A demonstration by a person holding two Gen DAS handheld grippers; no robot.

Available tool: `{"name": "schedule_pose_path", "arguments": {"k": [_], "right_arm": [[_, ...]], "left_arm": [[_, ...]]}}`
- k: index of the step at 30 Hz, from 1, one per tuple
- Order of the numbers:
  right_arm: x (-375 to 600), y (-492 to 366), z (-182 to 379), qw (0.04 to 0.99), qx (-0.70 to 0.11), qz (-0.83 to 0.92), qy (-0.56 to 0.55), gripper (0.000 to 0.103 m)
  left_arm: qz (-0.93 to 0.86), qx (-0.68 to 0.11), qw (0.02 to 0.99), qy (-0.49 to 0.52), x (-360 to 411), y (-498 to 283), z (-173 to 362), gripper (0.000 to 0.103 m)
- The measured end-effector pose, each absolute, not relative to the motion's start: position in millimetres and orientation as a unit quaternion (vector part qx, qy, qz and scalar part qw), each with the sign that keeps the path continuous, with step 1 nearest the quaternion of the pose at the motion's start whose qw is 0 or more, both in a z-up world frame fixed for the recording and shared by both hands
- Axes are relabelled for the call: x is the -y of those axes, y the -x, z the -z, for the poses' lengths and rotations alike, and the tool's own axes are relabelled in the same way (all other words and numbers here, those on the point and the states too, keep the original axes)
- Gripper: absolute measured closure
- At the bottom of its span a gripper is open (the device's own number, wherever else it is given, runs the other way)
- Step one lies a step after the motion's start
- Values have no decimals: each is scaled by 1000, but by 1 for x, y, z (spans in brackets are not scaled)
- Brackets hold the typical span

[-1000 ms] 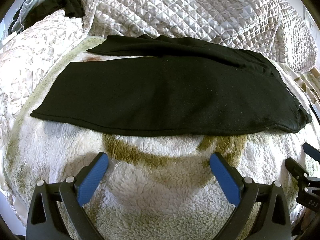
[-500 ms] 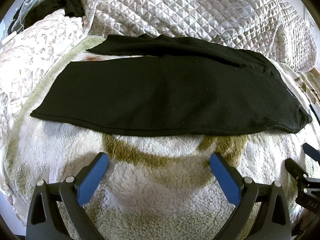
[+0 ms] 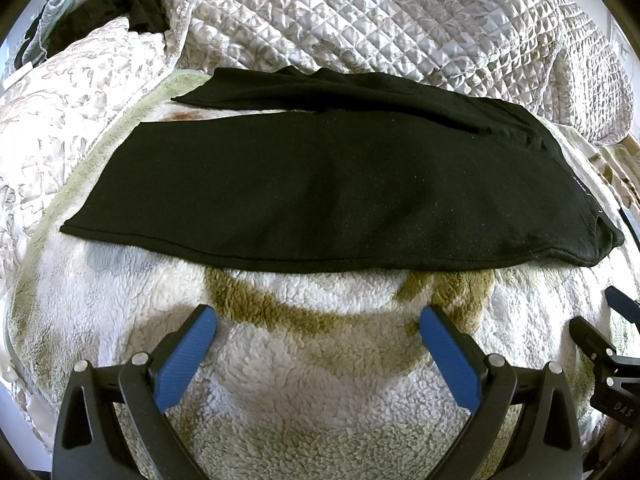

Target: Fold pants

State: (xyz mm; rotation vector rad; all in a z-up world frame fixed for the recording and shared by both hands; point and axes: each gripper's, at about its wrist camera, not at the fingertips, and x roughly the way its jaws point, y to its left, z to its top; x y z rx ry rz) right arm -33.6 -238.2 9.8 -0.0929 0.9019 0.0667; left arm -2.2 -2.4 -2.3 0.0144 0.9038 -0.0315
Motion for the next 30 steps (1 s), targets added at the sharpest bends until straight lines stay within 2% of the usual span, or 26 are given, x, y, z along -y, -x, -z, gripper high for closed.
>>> {"name": "schedule_pose_path", "arguments": {"k": [30], "right_arm": [[238,33,-10,896,-441,-34,45,14]], "left_arm": [[26,-445,895,0,0,0,-1,0]]}}
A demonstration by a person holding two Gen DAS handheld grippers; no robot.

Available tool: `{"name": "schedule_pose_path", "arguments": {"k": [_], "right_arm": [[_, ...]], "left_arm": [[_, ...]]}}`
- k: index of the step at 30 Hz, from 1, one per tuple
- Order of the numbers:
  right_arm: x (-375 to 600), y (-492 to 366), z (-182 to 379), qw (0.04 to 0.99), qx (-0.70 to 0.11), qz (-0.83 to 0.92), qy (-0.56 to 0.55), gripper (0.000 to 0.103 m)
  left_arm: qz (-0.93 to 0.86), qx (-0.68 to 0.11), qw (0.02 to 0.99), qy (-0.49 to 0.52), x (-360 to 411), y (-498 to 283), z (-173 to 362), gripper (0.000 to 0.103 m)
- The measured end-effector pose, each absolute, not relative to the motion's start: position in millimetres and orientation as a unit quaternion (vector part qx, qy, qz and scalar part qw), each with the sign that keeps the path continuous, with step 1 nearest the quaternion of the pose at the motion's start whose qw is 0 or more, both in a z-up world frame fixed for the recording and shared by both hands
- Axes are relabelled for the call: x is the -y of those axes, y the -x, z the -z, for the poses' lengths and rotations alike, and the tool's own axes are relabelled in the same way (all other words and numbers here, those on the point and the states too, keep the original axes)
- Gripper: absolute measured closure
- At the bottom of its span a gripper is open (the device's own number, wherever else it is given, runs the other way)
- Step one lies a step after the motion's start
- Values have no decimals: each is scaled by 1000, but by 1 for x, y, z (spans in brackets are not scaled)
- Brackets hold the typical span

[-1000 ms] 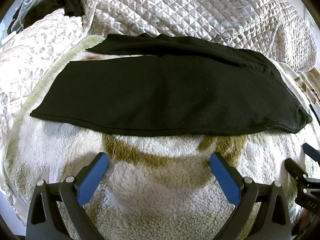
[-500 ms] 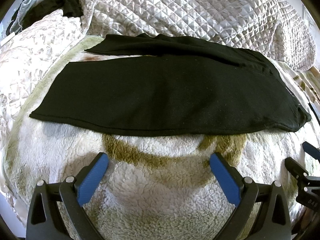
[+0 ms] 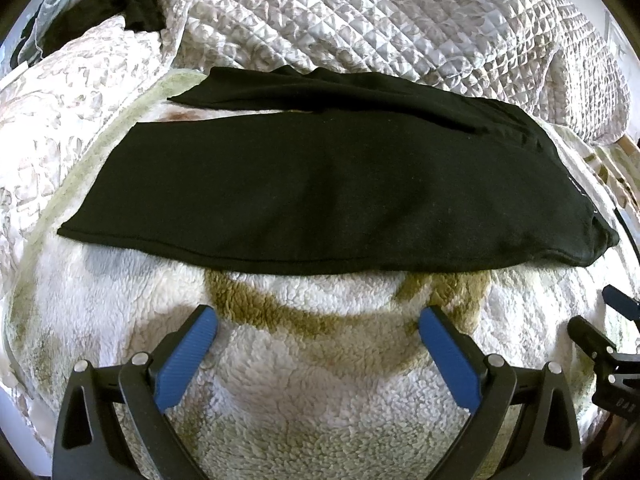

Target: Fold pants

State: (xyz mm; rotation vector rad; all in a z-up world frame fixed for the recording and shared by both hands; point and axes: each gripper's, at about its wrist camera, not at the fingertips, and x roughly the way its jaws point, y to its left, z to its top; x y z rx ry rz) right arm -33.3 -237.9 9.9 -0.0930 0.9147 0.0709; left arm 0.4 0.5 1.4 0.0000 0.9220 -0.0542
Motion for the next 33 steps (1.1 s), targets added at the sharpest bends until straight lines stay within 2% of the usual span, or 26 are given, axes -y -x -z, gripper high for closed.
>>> {"name": "schedule_pose_path", "arguments": {"k": [17,33], "right_arm": [[239,32,-11,895,-443,-36,41,14],[250,33,-20,901,-432,-46,-7,14]], "left_arm": [[24,-446,895,0,1,-3,-2,0],[25,-436,899,27,-13,-1,-10,1]]}}
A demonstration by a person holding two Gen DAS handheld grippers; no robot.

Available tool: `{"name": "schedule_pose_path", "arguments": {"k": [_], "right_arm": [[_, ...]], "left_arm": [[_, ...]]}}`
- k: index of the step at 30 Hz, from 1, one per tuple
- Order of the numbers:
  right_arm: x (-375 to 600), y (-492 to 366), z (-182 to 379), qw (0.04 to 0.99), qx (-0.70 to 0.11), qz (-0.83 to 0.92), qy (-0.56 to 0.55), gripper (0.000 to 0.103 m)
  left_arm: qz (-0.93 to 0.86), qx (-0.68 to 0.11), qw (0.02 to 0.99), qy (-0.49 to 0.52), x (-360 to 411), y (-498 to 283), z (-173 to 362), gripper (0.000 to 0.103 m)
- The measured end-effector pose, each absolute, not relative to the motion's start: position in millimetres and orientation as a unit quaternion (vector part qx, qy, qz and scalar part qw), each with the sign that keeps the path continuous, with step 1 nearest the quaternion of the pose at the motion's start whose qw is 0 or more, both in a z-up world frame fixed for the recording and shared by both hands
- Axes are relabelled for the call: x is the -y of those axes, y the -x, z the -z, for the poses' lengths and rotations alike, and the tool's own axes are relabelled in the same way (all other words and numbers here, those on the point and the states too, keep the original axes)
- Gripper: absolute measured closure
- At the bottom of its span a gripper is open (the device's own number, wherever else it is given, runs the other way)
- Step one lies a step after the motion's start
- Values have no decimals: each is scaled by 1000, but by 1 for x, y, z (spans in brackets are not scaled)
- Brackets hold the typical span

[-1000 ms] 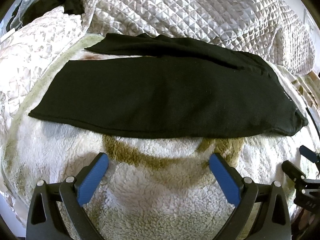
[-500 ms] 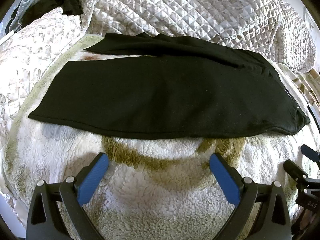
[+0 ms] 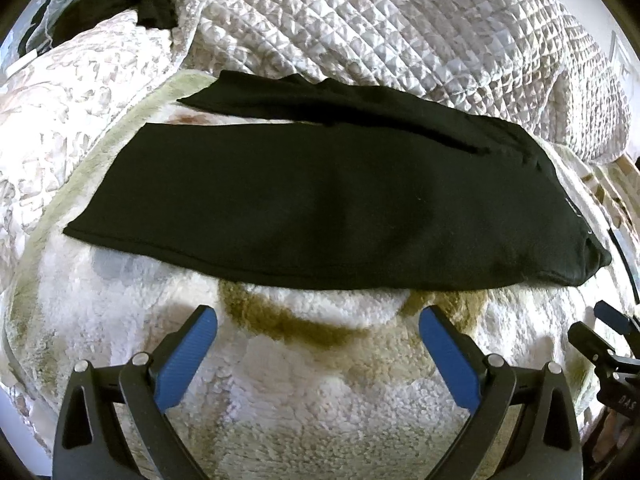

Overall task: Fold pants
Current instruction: 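Lower both grippers onto the pants edge and close them on the fabric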

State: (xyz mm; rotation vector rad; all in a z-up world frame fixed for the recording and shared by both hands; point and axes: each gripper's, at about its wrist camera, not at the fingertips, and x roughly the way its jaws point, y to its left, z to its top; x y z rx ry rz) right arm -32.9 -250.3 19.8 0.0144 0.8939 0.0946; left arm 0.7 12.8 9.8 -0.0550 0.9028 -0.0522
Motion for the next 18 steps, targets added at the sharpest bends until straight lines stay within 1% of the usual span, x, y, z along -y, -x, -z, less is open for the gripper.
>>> {"name": "schedule_pose_path", "arguments": {"k": [4,7,13,18], "right_arm": [[254,33,-27,907,-419,-38,-10,14],[262,28,-28,905,-424,-28,-20,14],[288,21,-28,900,-431,-8,-70,14],[310,8,-29,893,-433,1,-125,14]], "left_arm": [[21,-431,902,35,-21,-1,-13,1],[13,-424,905,40,-28,-2,-16,1],[-1,-414,909,46,-40,-6,-21,1],[-16,-414,906,90,-65,-13,-20,1]]}}
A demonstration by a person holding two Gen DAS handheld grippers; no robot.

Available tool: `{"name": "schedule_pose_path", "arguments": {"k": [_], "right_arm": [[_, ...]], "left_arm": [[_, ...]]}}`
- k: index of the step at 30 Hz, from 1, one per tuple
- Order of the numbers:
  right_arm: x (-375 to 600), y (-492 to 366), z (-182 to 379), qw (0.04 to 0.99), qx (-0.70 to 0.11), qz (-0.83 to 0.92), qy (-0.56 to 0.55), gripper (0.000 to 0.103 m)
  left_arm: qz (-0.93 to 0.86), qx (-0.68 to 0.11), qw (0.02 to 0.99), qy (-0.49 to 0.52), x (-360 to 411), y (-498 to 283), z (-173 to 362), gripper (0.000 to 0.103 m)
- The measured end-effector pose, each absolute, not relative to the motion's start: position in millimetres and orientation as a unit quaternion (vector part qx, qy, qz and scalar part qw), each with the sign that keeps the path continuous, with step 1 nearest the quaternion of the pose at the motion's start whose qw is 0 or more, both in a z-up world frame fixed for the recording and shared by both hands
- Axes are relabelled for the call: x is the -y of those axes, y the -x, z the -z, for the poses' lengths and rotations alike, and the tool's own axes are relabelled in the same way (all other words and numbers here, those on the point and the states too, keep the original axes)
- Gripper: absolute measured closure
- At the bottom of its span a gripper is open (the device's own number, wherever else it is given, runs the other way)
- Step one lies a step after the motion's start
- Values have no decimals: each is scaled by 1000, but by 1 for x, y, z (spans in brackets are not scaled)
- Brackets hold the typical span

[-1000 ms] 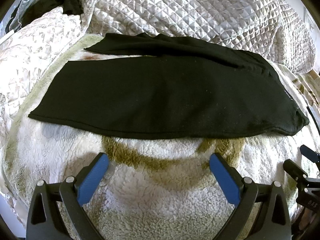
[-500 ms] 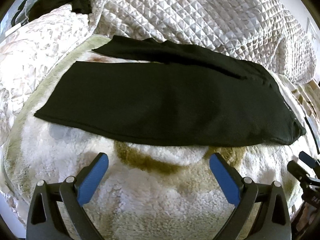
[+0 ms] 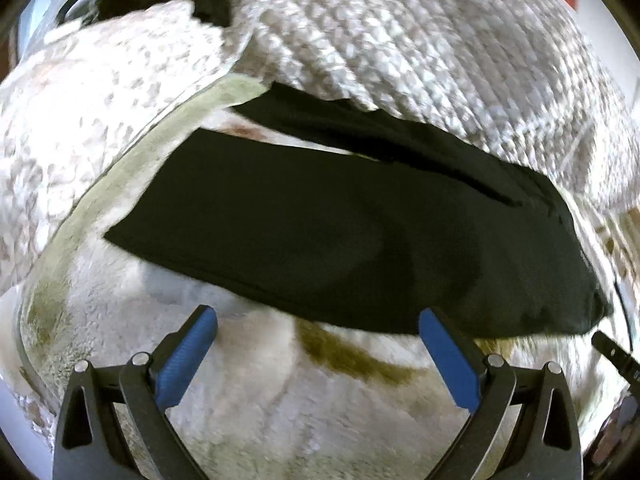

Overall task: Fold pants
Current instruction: 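Lower both grippers onto the pants edge and close them on the fabric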

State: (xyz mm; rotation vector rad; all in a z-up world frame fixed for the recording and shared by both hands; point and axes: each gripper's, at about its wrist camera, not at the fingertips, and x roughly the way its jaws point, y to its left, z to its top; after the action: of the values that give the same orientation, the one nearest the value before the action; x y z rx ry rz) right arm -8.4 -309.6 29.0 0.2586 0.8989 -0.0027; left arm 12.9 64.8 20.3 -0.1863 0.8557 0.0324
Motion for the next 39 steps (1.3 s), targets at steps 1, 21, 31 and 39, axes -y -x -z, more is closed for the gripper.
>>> {"name": "schedule_pose_path", "arguments": {"k": [1,21,31,39], "right_arm": [[312,6,-29,892,-433,3,-131,14],[381,-34,-19,869,-363,43,-334,55],[395,-34,-14,860,-363,63,-353,100],[401,-1,-48,866,-351,41,-355,101]], "left_arm": [[-17,-416,903,108,-72,-15,-19,1],[-78,-371,900,213,-127,-47,-12,50],[-108,-381,896,202,-130,-57,-11,99],[-81,-368,900,221,-135,-25,-44,99]]}}
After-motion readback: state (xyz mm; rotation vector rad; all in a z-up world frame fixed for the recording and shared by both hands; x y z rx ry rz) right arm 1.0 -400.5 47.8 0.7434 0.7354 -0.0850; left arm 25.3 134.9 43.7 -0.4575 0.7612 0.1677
